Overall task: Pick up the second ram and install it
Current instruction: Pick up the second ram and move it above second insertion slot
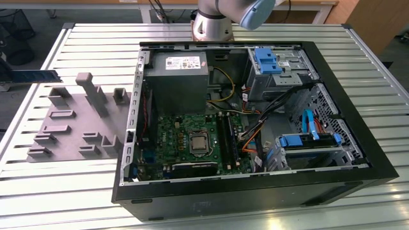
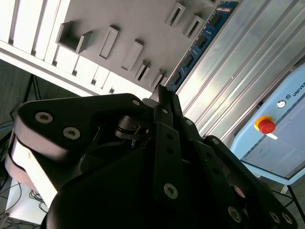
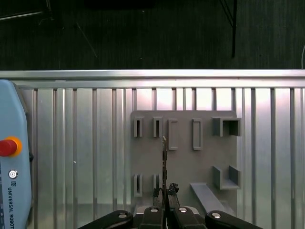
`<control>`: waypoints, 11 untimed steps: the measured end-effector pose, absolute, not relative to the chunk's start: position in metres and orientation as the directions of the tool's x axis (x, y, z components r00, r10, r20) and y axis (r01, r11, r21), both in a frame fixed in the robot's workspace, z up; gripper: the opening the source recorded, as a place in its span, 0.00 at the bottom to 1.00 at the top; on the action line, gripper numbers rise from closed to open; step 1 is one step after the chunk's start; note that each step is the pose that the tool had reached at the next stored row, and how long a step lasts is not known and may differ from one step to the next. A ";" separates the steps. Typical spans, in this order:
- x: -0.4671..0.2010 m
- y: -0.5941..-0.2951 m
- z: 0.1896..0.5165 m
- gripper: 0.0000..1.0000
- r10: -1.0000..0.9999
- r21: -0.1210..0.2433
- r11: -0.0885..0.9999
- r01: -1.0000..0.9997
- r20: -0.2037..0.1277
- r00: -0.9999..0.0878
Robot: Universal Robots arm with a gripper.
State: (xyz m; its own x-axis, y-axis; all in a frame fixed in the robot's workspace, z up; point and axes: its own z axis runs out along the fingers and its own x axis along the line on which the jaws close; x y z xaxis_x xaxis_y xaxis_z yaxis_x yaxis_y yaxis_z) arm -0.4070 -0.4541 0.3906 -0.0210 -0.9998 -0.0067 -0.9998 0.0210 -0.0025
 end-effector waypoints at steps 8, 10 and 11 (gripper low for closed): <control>-0.403 -0.454 0.391 0.14 -1.000 -0.002 0.021 -1.000 -0.007 -0.021; -0.401 -0.454 0.391 0.14 -1.000 -0.002 0.021 -1.000 -0.007 -0.021; -0.401 -0.454 0.391 0.14 -1.000 -0.003 0.021 -1.000 -0.007 -0.021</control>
